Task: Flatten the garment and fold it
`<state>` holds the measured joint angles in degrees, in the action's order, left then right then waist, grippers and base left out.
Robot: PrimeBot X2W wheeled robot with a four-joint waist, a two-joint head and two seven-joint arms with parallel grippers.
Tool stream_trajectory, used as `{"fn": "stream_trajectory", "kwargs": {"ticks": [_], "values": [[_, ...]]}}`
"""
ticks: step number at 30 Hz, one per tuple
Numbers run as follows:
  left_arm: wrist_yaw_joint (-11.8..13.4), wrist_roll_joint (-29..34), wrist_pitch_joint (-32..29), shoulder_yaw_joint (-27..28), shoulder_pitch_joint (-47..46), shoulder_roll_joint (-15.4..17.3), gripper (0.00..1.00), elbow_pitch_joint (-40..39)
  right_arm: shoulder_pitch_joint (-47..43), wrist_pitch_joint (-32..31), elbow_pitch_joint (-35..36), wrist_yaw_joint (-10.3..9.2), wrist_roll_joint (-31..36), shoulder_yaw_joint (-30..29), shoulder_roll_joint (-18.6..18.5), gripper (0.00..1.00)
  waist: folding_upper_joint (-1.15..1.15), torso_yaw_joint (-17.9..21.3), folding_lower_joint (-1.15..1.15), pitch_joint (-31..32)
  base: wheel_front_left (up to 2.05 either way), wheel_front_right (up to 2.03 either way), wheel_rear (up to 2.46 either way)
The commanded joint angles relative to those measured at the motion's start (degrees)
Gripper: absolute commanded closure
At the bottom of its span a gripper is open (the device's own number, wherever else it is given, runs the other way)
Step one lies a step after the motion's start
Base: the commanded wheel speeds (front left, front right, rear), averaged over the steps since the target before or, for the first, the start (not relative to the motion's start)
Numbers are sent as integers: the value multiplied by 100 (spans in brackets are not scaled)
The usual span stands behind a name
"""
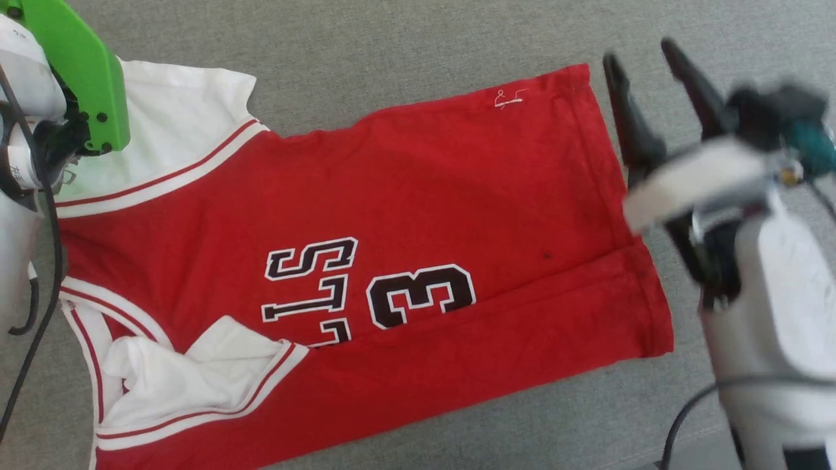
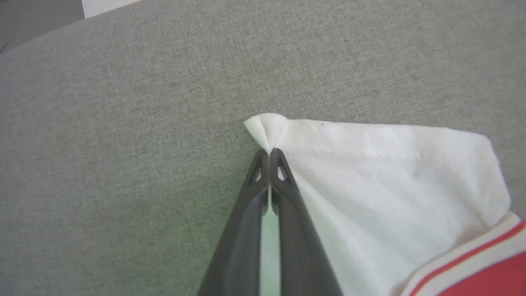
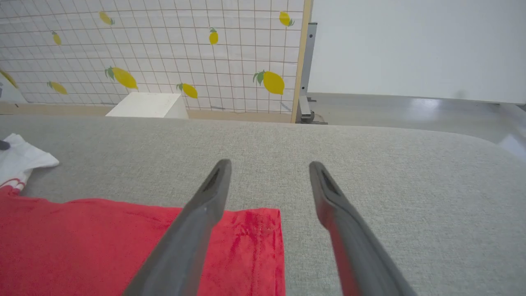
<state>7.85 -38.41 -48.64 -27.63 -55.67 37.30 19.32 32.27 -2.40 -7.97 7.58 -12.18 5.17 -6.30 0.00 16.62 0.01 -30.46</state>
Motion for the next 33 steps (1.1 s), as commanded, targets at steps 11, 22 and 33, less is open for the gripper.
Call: {"fn": "stream_trajectory", "kwargs": {"ticks": [11,22,33], "values": [[-150,-11,139,-175,-75,-153,100,-26,1907,-3834,-2050,-9,88,-84,145,25,0,-256,-1,-50,0,0,0],[-451,-7,831,-216,-16,-306,100,76,2027,-4399,-2270,-9,448,-222,153,100,0,-490,-1,74,0,0,0],[-631,-109,3429,137,1499,-511,100,-681,453,-2114,-1382,-9,93,138,-241,100,0,-821,-1,1033,0,0,0]]}}
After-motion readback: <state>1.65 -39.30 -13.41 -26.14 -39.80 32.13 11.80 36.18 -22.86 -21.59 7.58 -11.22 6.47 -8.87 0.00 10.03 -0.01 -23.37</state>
